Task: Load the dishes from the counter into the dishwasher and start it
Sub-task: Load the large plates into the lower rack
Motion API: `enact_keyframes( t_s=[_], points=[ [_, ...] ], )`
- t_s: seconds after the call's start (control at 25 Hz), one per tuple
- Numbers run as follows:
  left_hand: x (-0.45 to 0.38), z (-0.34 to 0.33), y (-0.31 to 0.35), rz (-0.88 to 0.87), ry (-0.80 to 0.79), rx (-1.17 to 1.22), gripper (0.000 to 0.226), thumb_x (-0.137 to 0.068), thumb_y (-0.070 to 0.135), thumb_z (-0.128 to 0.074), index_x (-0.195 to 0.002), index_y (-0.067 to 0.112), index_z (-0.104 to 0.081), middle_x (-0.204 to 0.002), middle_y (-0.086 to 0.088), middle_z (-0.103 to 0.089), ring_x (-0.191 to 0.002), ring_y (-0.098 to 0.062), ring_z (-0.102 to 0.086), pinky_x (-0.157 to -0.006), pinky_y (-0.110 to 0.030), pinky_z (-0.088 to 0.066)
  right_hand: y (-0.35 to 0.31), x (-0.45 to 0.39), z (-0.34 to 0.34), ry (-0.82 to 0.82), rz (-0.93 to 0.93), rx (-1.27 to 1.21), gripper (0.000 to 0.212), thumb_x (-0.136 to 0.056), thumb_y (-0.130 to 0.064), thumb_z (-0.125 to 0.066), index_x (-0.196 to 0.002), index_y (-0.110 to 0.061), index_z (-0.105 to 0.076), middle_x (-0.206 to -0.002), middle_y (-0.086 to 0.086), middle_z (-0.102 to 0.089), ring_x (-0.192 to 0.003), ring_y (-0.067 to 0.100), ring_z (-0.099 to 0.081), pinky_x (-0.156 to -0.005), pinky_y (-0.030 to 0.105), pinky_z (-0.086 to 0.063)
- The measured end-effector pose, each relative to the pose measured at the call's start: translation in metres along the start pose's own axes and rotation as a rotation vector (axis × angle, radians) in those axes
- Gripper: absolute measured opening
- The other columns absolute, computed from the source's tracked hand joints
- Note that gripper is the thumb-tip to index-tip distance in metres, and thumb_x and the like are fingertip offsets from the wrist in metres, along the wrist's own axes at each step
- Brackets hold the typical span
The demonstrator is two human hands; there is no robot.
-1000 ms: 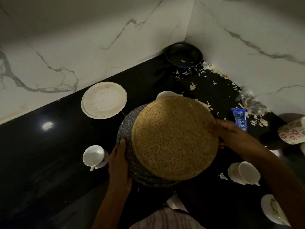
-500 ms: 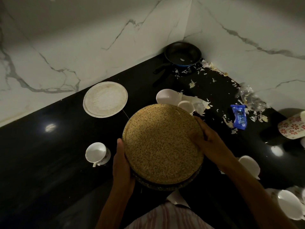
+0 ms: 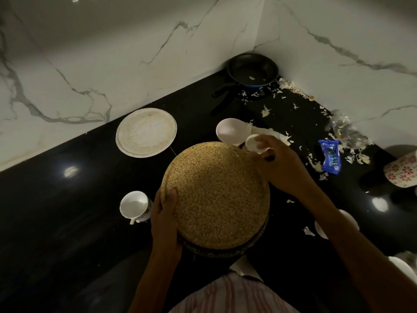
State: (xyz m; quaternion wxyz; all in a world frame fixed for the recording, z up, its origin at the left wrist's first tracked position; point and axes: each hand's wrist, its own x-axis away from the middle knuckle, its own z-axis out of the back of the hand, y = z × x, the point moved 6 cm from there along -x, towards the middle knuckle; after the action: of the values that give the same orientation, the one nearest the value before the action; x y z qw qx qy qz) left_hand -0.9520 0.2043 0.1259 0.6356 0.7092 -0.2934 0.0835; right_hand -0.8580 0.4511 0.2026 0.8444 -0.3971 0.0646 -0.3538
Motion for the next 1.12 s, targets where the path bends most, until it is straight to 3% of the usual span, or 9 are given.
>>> enact_keyframes(
  t_s=[0.08, 0.2, 0.36, 0.44, 0.48, 0.64, 0.84, 1.0, 1.12],
  points=[
    [0.000, 0.000, -0.003, 0.025, 0.008, 0.033, 0.030, -0.093, 0.039, -0.052, -0.123, 0.039, -0.050, -0.116, 0.011, -0.056, -0.102, -0.010, -0.055, -0.080, -0.035, -0.046, -0.039, -0.018, -0.012, 0.033, 0.151, 0.030, 0.034, -0.095, -0.032, -0.059, -0.127, -0.020, -0.056, -0.115, -0.009, -0.058, -0.100, 0.004, -0.056, -0.072, 0.008, -0.038],
    [0.000, -0.002, -0.008, 0.054, 0.011, 0.071, 0.019, -0.094, 0.036, -0.053, -0.111, 0.044, -0.053, -0.112, 0.013, -0.059, -0.104, -0.012, -0.057, -0.085, -0.038, -0.047, -0.085, -0.047, -0.054, -0.047, 0.337, 0.044, 0.018, -0.095, -0.021, -0.060, -0.109, -0.011, -0.067, -0.102, -0.002, -0.070, -0.089, 0.005, -0.064, -0.072, 0.007, -0.045],
    [0.001, -0.002, -0.011, 0.059, 0.018, 0.075, 0.024, -0.094, 0.035, -0.054, -0.117, 0.041, -0.054, -0.113, 0.014, -0.060, -0.104, -0.010, -0.057, -0.081, -0.034, -0.048, -0.087, -0.113, -0.118, -0.194, 0.182, 0.127, 0.013, -0.094, -0.019, -0.061, -0.091, -0.009, -0.070, -0.092, 0.007, -0.071, -0.087, 0.018, -0.067, -0.083, 0.033, -0.055],
    [0.001, 0.000, -0.013, 0.067, 0.032, 0.075, 0.031, -0.093, 0.035, -0.055, -0.124, 0.038, -0.053, -0.113, 0.015, -0.059, -0.104, -0.010, -0.057, -0.079, -0.033, -0.047, -0.080, -0.143, -0.141, -0.228, 0.074, 0.172, 0.020, -0.091, -0.025, -0.063, -0.074, -0.015, -0.059, -0.081, 0.006, -0.063, -0.082, 0.022, -0.066, -0.077, 0.035, -0.056],
    [0.001, 0.001, -0.014, 0.071, 0.034, 0.078, 0.031, -0.092, 0.035, -0.055, -0.123, 0.038, -0.053, -0.113, 0.015, -0.059, -0.104, -0.009, -0.057, -0.078, -0.032, -0.047, -0.077, -0.153, -0.150, -0.243, 0.021, 0.146, 0.021, -0.090, -0.027, -0.065, -0.074, -0.015, -0.057, -0.080, 0.006, -0.061, -0.081, 0.023, -0.066, -0.073, 0.034, -0.057],
    [0.001, 0.002, -0.016, 0.091, 0.023, 0.071, 0.025, -0.093, 0.033, -0.054, -0.117, 0.040, -0.053, -0.113, 0.015, -0.060, -0.103, -0.008, -0.058, -0.075, -0.030, -0.046, -0.057, -0.173, -0.174, -0.250, -0.167, 0.036, 0.026, -0.090, -0.026, -0.065, -0.105, -0.006, -0.062, -0.100, 0.011, -0.069, -0.083, 0.021, -0.069, -0.070, 0.033, -0.060],
    [-0.003, 0.007, -0.019, 0.108, 0.046, 0.071, 0.021, -0.092, 0.033, -0.056, -0.111, 0.042, -0.056, -0.113, 0.013, -0.062, -0.103, -0.010, -0.060, -0.078, -0.033, -0.047, -0.057, -0.178, -0.197, -0.243, -0.224, -0.023, 0.036, -0.092, -0.027, -0.065, -0.119, -0.005, -0.058, -0.108, 0.013, -0.068, -0.087, 0.024, -0.069, -0.075, 0.037, -0.061],
    [-0.006, 0.011, -0.020, 0.120, 0.058, 0.055, 0.042, -0.085, 0.038, -0.059, -0.127, 0.035, -0.052, -0.116, 0.012, -0.059, -0.106, -0.011, -0.058, -0.085, -0.036, -0.046, -0.063, -0.179, -0.209, -0.215, -0.279, -0.056, 0.050, -0.088, -0.035, -0.069, -0.128, -0.008, -0.054, -0.122, 0.012, -0.062, -0.103, 0.027, -0.065, -0.084, 0.039, -0.058],
    [-0.007, 0.013, -0.021, 0.127, 0.079, 0.058, 0.040, -0.091, 0.034, -0.056, -0.130, 0.033, -0.048, -0.109, 0.015, -0.057, -0.100, -0.007, -0.056, -0.083, -0.034, -0.045, -0.066, -0.178, -0.217, -0.187, -0.330, -0.057, 0.059, -0.084, -0.038, -0.073, -0.131, -0.010, -0.051, -0.130, 0.011, -0.056, -0.116, 0.030, -0.057, -0.092, 0.042, -0.052]
  ],
)
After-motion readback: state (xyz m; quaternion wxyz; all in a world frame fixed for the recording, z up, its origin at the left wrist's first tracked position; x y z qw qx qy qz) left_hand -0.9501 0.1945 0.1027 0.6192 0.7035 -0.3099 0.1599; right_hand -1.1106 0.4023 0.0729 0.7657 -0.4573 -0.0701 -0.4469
